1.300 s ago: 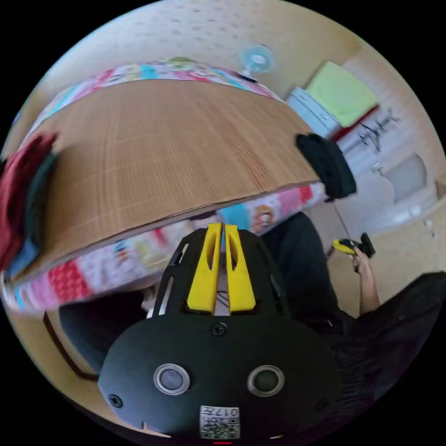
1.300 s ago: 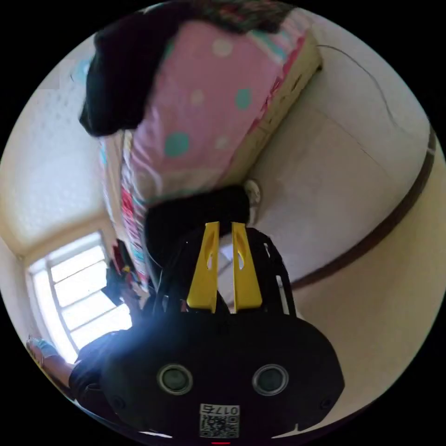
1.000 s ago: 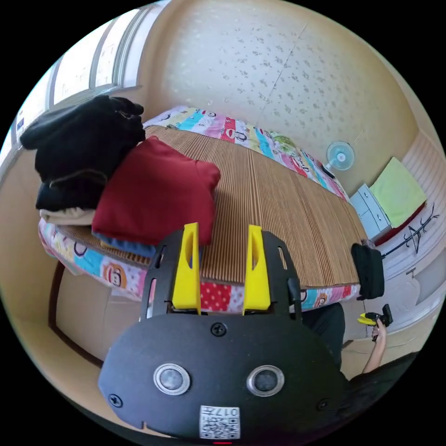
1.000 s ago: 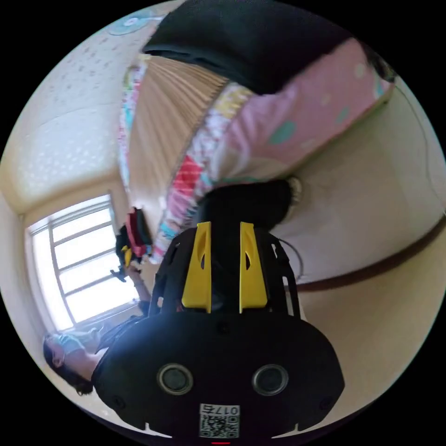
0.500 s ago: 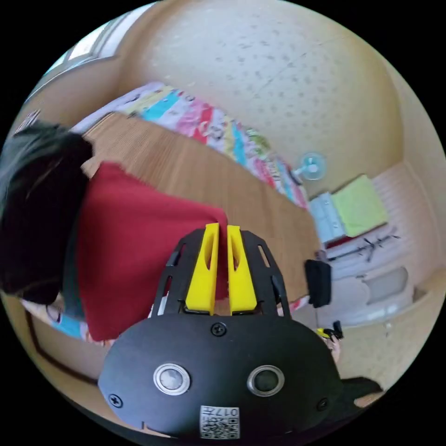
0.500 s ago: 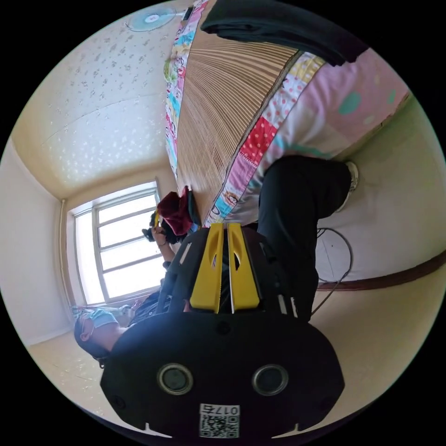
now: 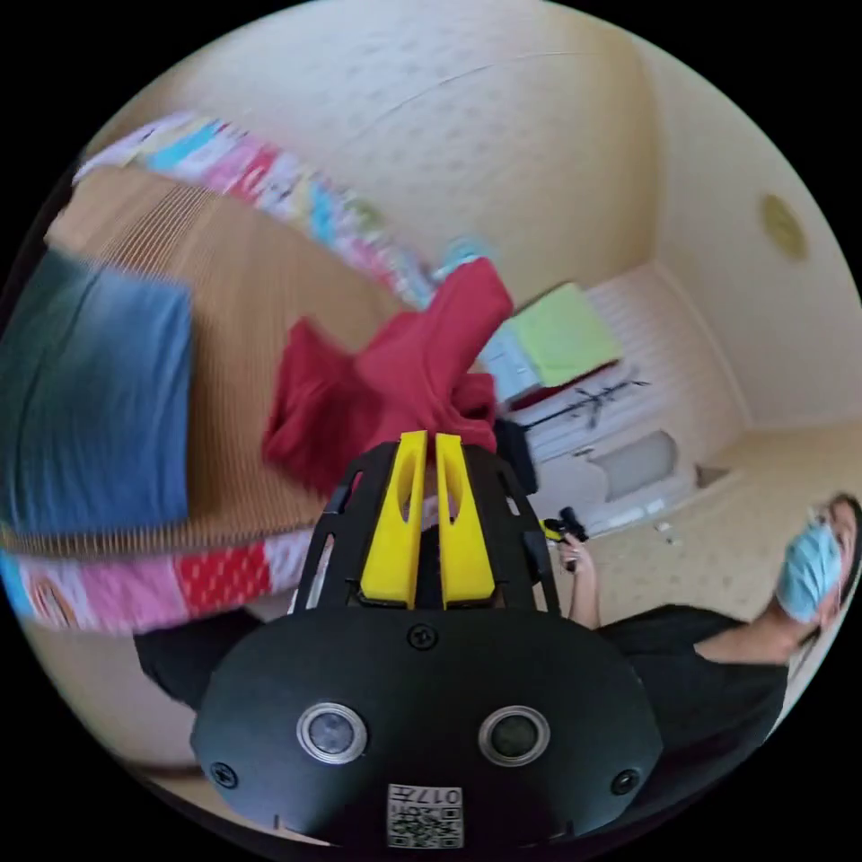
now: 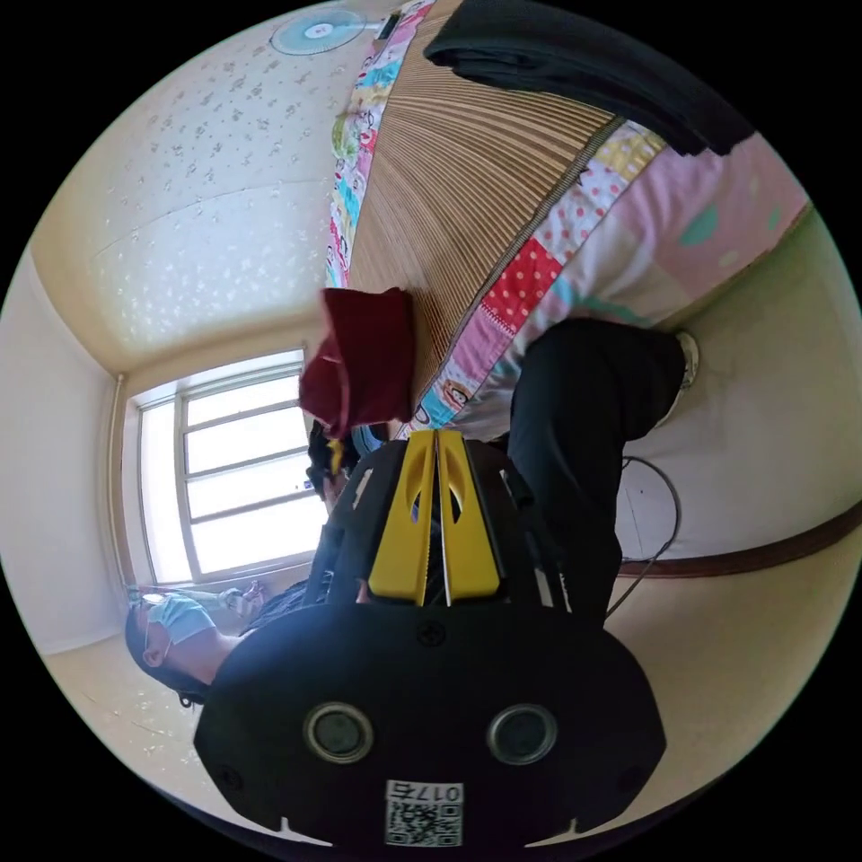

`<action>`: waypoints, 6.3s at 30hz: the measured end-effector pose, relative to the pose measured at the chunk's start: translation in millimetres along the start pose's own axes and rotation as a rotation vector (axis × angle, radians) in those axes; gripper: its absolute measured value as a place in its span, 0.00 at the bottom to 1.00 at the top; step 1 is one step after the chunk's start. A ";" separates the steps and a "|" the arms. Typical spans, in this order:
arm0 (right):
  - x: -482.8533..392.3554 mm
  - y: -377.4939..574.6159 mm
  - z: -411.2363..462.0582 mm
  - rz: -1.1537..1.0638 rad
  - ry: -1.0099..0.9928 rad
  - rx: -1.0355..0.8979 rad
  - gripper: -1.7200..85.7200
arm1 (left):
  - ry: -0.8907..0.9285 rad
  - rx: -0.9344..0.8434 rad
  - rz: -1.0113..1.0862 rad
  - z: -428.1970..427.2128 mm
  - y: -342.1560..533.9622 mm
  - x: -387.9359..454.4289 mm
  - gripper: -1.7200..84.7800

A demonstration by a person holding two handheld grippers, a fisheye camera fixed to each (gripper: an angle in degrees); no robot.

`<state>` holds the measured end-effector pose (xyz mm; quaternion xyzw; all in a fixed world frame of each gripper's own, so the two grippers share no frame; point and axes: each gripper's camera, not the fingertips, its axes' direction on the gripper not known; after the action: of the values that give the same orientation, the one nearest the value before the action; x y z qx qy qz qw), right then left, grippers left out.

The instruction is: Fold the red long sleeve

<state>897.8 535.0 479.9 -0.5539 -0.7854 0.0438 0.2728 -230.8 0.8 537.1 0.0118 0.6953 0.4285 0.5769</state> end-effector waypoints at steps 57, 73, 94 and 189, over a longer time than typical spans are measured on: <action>-50.7 194.8 263.2 -1.014 -0.169 -0.138 0.28 | 2.056 0.246 0.885 -229.7 22.7 164.8 0.04; -128.5 329.3 157.3 -1.271 -0.044 0.627 0.07 | 1.108 0.205 0.946 -371.6 70.7 162.7 0.06; -117.8 439.9 154.9 -1.469 -0.192 1.495 0.06 | 0.272 1.305 0.786 -286.0 238.7 260.0 0.05; 169.0 -162.5 516.6 -0.883 0.165 -0.268 0.02 | -0.252 0.280 0.224 -192.7 -251.2 208.0 0.07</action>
<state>473.7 744.4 166.6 -0.1988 -0.9203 -0.2226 0.2529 -336.7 -164.0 212.9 0.2226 0.6646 0.3842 0.6010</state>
